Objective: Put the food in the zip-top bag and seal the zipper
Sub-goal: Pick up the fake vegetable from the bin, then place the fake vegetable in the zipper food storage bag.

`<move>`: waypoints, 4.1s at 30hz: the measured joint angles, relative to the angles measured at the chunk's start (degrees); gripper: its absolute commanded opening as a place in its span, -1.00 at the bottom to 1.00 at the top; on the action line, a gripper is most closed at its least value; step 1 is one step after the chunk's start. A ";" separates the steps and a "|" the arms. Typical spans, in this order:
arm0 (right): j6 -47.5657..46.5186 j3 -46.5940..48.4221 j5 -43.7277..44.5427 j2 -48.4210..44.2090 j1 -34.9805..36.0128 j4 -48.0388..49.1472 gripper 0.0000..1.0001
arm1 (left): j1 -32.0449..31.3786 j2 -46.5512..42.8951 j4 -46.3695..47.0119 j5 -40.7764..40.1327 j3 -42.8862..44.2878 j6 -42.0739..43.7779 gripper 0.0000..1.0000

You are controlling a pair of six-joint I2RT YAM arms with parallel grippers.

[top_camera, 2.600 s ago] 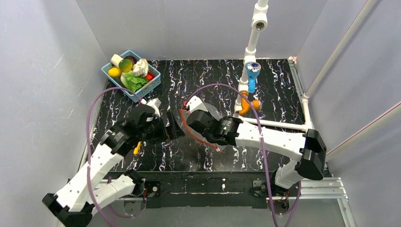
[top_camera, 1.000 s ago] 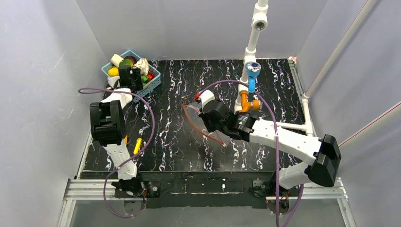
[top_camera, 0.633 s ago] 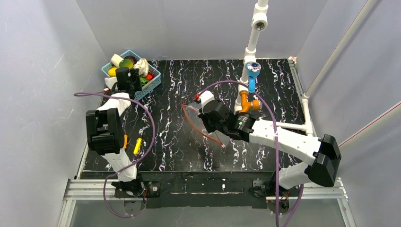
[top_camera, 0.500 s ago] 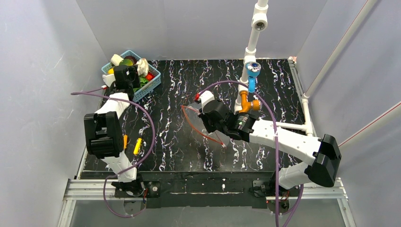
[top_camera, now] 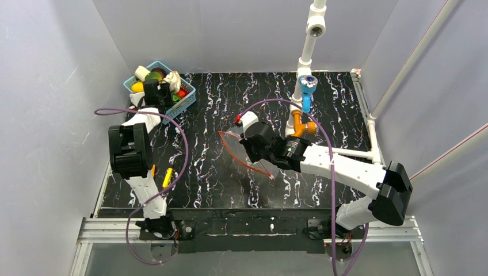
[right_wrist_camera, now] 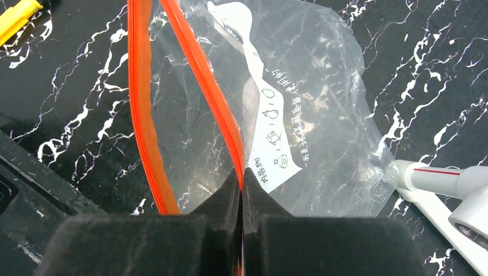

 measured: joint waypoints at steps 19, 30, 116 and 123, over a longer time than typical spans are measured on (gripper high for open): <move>0.02 0.13 -0.20 0.33 -0.76 0.81 -0.97 | 0.15 6.75 -3.45 -1.92 10.14 5.14 -1.00; 2.36 0.74 -0.42 1.22 -1.22 0.66 -0.97 | 0.37 -11.74 -11.06 2.05 9.66 26.69 -1.00; -2.93 31.23 3.37 23.65 11.93 -10.49 -0.97 | -10.23 -65.24 -67.82 34.95 -6.58 53.02 -1.00; 3.13 28.57 -6.16 22.38 10.03 -8.02 -0.97 | -10.16 -66.99 -60.28 37.64 -13.88 46.90 -1.00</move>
